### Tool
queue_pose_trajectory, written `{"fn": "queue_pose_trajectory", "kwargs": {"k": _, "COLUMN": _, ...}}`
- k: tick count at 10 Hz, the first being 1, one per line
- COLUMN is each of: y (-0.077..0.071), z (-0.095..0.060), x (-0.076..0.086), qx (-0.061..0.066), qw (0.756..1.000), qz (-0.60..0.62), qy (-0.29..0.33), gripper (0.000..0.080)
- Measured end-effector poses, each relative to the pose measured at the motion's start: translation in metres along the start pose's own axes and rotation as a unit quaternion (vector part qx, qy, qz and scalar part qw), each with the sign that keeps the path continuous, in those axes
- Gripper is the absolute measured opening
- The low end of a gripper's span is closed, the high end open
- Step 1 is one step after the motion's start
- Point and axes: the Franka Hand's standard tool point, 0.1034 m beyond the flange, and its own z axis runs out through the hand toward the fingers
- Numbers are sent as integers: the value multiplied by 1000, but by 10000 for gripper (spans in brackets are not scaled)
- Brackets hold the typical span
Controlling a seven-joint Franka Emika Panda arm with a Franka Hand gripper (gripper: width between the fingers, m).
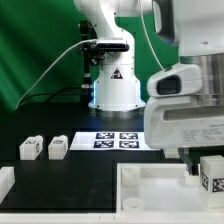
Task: Assemble one leg
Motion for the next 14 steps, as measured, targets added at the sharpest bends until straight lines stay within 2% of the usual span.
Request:
{"fn": "queue_pose_trajectory", "kwargs": {"k": 1, "y": 2, "z": 3, "x": 1, "qx": -7, "qw": 997, "qz": -78, "qy": 4, "gripper": 648}}
{"fn": "queue_pose_trajectory", "kwargs": {"k": 2, "y": 2, "z": 3, "x": 1, "qx": -6, "qw": 997, "qz": -73, "qy": 5, "gripper": 648}}
{"fn": "queue_pose_trajectory", "kwargs": {"k": 4, "y": 3, "z": 3, "x": 2, "qx": -5, "qw": 998, "qz": -61, "qy": 5, "gripper": 387}}
{"fn": "queue_pose_trajectory", "kwargs": {"k": 5, "y": 9, "z": 3, "x": 3, "qx": -8, "qw": 999, "qz": -31, "qy": 5, "gripper": 300}}
{"fn": "queue_pose_trajectory", "kwargs": {"k": 7, "y": 11, "z": 1, "x": 5, "qx": 0, "qw": 994, "qz": 107, "qy": 6, "gripper": 299}}
{"fn": "queue_pose_trajectory", "kwargs": {"k": 8, "y": 13, "z": 2, "x": 6, "qx": 7, "qw": 984, "qz": 179, "qy": 5, "gripper": 299}}
{"fn": "queue_pose_trajectory", "kwargs": {"k": 9, "y": 14, "z": 3, "x": 6, "qx": 19, "qw": 967, "qz": 252, "qy": 2, "gripper": 299}}
{"fn": "queue_pose_trajectory", "kwargs": {"k": 12, "y": 17, "z": 4, "x": 5, "qx": 52, "qw": 884, "qz": 463, "qy": -23, "gripper": 299}}
{"fn": "queue_pose_trajectory", "kwargs": {"k": 14, "y": 13, "z": 5, "x": 3, "qx": 61, "qw": 812, "qz": 579, "qy": -37, "gripper": 300}}
